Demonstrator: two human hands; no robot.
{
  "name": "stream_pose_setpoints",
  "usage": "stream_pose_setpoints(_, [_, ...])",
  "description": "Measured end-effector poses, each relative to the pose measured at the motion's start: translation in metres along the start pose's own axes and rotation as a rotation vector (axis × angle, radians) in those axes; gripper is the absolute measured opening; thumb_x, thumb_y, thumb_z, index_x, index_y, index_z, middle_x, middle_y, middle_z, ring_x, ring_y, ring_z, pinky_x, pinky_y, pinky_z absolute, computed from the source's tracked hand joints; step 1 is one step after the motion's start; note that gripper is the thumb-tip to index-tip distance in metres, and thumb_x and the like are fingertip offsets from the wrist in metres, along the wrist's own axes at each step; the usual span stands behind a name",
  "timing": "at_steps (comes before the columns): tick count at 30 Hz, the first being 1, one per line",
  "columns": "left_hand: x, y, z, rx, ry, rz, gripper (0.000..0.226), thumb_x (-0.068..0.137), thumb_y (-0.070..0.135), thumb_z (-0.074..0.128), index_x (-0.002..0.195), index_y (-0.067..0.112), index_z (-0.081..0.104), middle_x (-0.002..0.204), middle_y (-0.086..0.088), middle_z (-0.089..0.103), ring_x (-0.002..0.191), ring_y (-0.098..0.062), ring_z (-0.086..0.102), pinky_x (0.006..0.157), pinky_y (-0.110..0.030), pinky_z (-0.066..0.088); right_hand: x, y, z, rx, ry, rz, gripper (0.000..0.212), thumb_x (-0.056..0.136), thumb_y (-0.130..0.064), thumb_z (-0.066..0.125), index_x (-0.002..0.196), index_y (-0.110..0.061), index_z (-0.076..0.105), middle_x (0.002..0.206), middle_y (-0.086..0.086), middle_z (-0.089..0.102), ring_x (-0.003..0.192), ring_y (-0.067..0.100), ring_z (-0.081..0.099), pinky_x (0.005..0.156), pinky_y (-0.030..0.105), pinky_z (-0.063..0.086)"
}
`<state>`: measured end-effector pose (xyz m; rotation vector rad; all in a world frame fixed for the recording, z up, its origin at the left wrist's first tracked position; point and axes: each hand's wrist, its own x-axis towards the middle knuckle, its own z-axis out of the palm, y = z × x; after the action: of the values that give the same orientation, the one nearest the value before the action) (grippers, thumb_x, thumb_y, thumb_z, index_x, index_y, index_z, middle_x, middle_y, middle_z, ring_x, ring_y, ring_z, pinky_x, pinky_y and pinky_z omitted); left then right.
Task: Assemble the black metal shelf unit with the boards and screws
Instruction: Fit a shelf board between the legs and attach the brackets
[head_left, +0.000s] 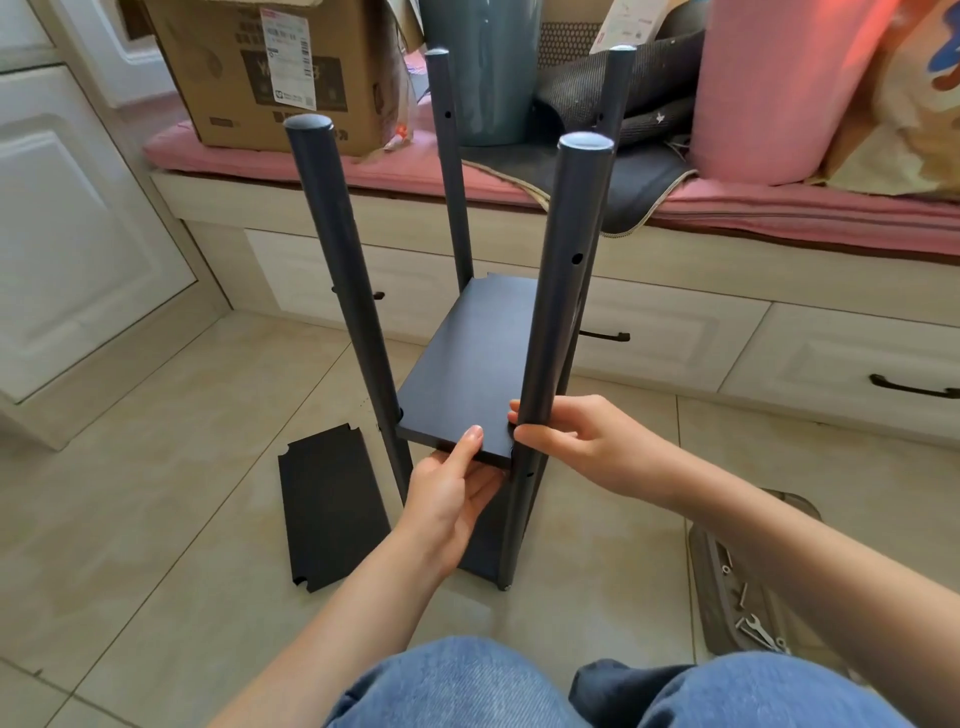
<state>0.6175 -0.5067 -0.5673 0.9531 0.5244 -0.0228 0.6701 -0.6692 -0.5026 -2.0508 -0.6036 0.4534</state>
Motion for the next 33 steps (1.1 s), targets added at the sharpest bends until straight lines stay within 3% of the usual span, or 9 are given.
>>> stream_pose_setpoints(4, [0.002, -0.003, -0.003, 0.306, 0.384, 0.116, 0.066, 0.08, 0.034, 0.084, 0.123, 0.025, 0.035, 0.127, -0.004, 0.05, 0.111, -0.024, 0.06, 0.093, -0.035, 0.054, -0.002, -0.001, 0.002, -0.009, -0.013, 0.011, 0.032, 0.095, -0.033, 0.058, 0.116, -0.013, 0.07, 0.117, 0.002, 0.07, 0.11, 0.012, 0.065, 0.097, 0.026, 0.051])
stream_pose_setpoints(6, [-0.002, -0.001, -0.005, 0.468, 0.474, 0.328, 0.074, 0.075, 0.033, 0.088, 0.12, 0.033, 0.028, 0.126, 0.003, 0.035, 0.114, -0.02, 0.05, 0.09, -0.026, 0.047, -0.003, -0.001, 0.001, -0.012, -0.017, -0.003, 0.033, 0.096, -0.034, 0.057, 0.117, -0.012, 0.07, 0.117, 0.003, 0.07, 0.109, 0.013, 0.065, 0.095, 0.024, 0.051])
stream_pose_setpoints(8, [-0.005, 0.006, -0.015, 0.71, 0.408, 0.759, 0.073, 0.074, 0.029, 0.089, 0.124, 0.033, 0.036, 0.12, 0.01, 0.035, 0.108, -0.014, 0.045, 0.087, -0.018, 0.042, -0.003, 0.0, 0.001, -0.006, -0.02, -0.016, 0.033, 0.096, -0.033, 0.057, 0.117, -0.011, 0.07, 0.116, 0.005, 0.071, 0.109, 0.014, 0.066, 0.096, 0.026, 0.052])
stream_pose_setpoints(11, [0.001, 0.019, -0.028, 1.345, 0.068, 1.194, 0.072, 0.072, 0.035, 0.089, 0.133, 0.022, 0.053, 0.13, 0.007, 0.051, 0.125, -0.018, 0.046, 0.108, -0.037, 0.042, -0.003, 0.003, 0.0, 0.002, -0.021, -0.029, 0.032, 0.097, -0.032, 0.056, 0.116, -0.01, 0.07, 0.115, 0.007, 0.071, 0.109, 0.018, 0.066, 0.097, 0.033, 0.052])
stream_pose_setpoints(14, [0.014, 0.02, -0.022, 1.839, -0.212, 1.062, 0.097, 0.077, 0.065, 0.073, 0.154, 0.019, 0.037, 0.162, 0.001, 0.032, 0.155, -0.021, 0.013, 0.126, -0.05, 0.011, -0.003, 0.005, -0.001, 0.055, -0.027, -0.067, 0.018, 0.098, -0.026, 0.057, 0.108, -0.026, 0.071, 0.113, -0.003, 0.073, 0.108, 0.008, 0.066, 0.096, 0.024, 0.051])
stream_pose_setpoints(16, [0.023, 0.017, -0.016, 1.932, -0.235, 0.986, 0.105, 0.08, 0.077, 0.057, 0.161, 0.021, 0.02, 0.167, 0.006, 0.015, 0.155, -0.013, -0.005, 0.127, -0.045, -0.002, -0.002, 0.005, 0.0, 0.077, -0.033, -0.083, 0.017, 0.098, -0.024, 0.058, 0.106, -0.035, 0.068, 0.111, -0.011, 0.073, 0.105, 0.0, 0.066, 0.093, 0.017, 0.05])
stream_pose_setpoints(18, [0.029, 0.015, -0.014, 1.955, -0.2, 0.989, 0.103, 0.082, 0.079, 0.05, 0.161, 0.022, 0.017, 0.167, 0.008, 0.014, 0.154, -0.009, -0.002, 0.126, -0.042, -0.007, -0.002, 0.007, 0.001, 0.079, -0.018, -0.093, 0.017, 0.098, -0.025, 0.058, 0.107, -0.036, 0.067, 0.11, -0.013, 0.072, 0.104, -0.001, 0.066, 0.093, 0.017, 0.05])
stream_pose_setpoints(24, [0.032, 0.011, -0.018, 1.907, -0.168, 1.023, 0.094, 0.083, 0.08, 0.044, 0.158, 0.025, 0.029, 0.164, 0.01, 0.025, 0.154, -0.009, 0.012, 0.127, -0.038, 0.007, -0.005, 0.012, -0.006, 0.113, 0.001, -0.112, 0.026, 0.096, -0.016, 0.062, 0.121, -0.016, 0.068, 0.116, -0.007, 0.071, 0.109, 0.006, 0.065, 0.097, 0.027, 0.052])
stream_pose_setpoints(33, [0.025, 0.004, 0.003, 1.902, -0.127, 1.062, 0.09, 0.084, 0.074, 0.051, 0.153, 0.017, 0.041, 0.159, 0.002, 0.037, 0.15, -0.019, 0.028, 0.123, -0.043, 0.022, -0.03, 0.064, -0.039, 0.08, 0.127, 0.109, 0.028, 0.097, -0.023, 0.061, 0.125, -0.023, 0.064, 0.113, -0.013, 0.071, 0.107, 0.004, 0.066, 0.09, 0.027, 0.054])
